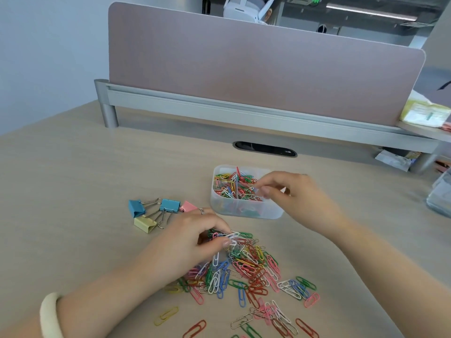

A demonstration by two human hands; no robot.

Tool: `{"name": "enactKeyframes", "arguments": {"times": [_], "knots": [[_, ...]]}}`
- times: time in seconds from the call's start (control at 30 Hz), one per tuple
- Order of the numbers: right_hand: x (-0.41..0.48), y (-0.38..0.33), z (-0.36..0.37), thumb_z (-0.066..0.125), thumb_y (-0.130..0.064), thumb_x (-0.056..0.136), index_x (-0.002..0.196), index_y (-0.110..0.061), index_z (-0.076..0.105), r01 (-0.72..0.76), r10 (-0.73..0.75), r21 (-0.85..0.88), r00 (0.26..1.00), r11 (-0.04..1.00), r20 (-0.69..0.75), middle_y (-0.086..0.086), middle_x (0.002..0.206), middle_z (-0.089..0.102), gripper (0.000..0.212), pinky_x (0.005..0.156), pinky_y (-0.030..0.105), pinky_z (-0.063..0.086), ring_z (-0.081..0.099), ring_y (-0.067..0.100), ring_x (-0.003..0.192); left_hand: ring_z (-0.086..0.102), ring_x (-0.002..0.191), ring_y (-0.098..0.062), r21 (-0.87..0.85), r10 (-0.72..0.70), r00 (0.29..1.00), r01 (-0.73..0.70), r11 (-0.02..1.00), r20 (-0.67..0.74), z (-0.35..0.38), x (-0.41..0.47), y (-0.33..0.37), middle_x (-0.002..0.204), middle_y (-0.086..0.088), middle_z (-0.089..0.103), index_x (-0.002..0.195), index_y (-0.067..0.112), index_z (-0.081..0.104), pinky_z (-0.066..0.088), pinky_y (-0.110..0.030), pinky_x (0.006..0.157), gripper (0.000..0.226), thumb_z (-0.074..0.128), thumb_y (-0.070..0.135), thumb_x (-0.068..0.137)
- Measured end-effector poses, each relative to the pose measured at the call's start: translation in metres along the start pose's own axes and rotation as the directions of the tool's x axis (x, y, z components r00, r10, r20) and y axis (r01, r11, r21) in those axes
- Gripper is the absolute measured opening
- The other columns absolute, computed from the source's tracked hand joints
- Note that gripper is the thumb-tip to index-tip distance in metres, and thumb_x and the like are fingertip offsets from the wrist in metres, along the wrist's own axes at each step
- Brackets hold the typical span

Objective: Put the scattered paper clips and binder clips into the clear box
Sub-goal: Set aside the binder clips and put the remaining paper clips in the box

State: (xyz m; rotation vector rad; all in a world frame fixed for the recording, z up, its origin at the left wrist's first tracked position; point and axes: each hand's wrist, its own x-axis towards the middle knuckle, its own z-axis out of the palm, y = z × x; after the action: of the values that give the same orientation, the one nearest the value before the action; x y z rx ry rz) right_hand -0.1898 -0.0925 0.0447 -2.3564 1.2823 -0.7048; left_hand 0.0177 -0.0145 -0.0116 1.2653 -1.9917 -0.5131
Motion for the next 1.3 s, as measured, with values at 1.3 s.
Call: {"name": "enactKeyframes", "arguments": {"times": [1.3], "knots": [[-0.048,0.031,0.056,0.036,-0.05,0.084,0.122,-0.025,0.056,0.208,-0.247,0.232,0.957,0.95,0.153,-0.011,0.124,0.059,0.049,0.102,0.014,0.032,0.045,-0.004,0.117,0.064,0.081,-0.023,0.546,-0.189,0.973,0.085,0.834,0.136,-0.014,0.143,-0.02,0.085,-0.011,0.072,0.077,0.002,0.07,0.049,-0.034,0.076,0.015,0.057,0.008,0.083]]}}
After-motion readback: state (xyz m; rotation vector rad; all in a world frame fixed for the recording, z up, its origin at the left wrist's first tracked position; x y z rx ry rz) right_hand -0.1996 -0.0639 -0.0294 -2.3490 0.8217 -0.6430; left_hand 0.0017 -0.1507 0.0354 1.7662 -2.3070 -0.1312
